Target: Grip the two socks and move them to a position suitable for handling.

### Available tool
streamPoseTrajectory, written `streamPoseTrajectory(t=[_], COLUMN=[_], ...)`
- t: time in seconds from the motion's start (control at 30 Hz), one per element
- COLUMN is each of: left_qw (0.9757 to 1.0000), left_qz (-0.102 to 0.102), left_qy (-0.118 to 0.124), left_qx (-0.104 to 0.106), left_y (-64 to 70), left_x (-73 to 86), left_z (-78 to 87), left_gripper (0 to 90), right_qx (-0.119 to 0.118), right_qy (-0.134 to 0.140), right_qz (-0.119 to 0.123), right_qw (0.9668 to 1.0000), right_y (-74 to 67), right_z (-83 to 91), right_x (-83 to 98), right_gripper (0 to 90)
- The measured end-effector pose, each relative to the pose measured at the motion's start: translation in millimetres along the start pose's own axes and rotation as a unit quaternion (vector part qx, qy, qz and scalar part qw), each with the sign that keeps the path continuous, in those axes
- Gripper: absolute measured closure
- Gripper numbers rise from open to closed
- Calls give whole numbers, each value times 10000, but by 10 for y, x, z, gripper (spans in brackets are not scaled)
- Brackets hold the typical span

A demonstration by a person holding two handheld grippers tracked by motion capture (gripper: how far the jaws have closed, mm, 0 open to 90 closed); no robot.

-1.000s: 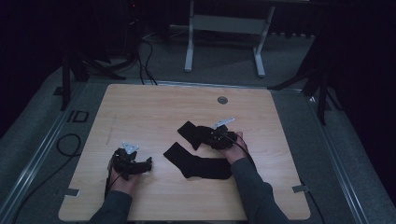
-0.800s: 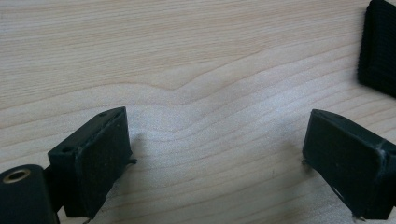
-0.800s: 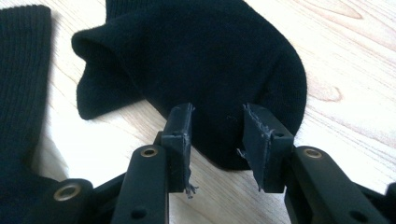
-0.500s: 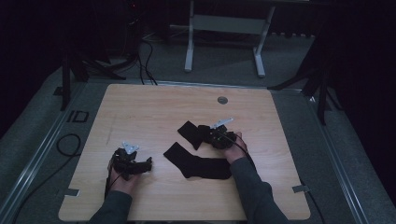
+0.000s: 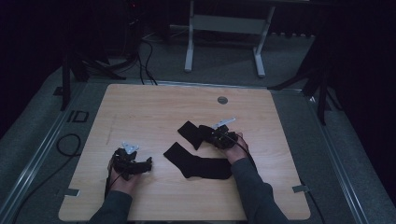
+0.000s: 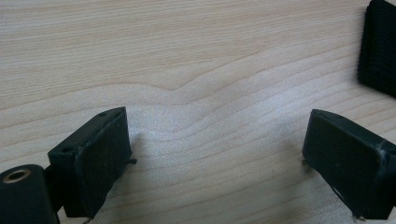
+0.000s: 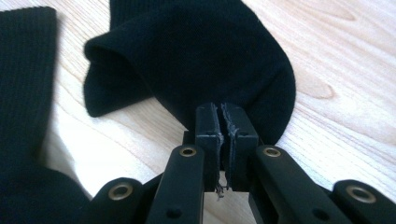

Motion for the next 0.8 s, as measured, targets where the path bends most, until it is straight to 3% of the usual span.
streamPoseTrajectory(t=[0.17, 0.23, 0.4, 0.43, 0.8], left_qw=[10000, 10000, 10000, 10000, 10000], left_qz=[1, 1, 1, 1, 10], left_qy=[0, 0, 0, 0, 0], left_qx=[0, 0, 0, 0, -1], left_y=[0, 0, 0, 0, 1], left_x=[0, 0, 0, 0, -6], left_z=[0, 0, 0, 0, -4], left_gripper=[79, 79, 79, 79, 79], right_qx=[43, 62, 89, 113, 242], right_qy=[200, 361, 451, 536, 512], right_qz=[62, 89, 121, 166, 127], right_qw=[9998, 9993, 9989, 9984, 9983], right_y=[-15, -17, -3, 18, 195], right_z=[131, 263, 382, 499, 716], right_x=[-46, -82, -92, -81, 128], right_gripper=[860, 860, 860, 860, 858])
Point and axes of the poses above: each handheld gripper's, and its own axes: z roughly backward along the jaws, x roughly out of its underside, y roughly to its right, the point moved 9 cm from there along -z, roughly forward along the jaws, and after that the axes turned 11 degrees about -y, right-handed, at the moved point
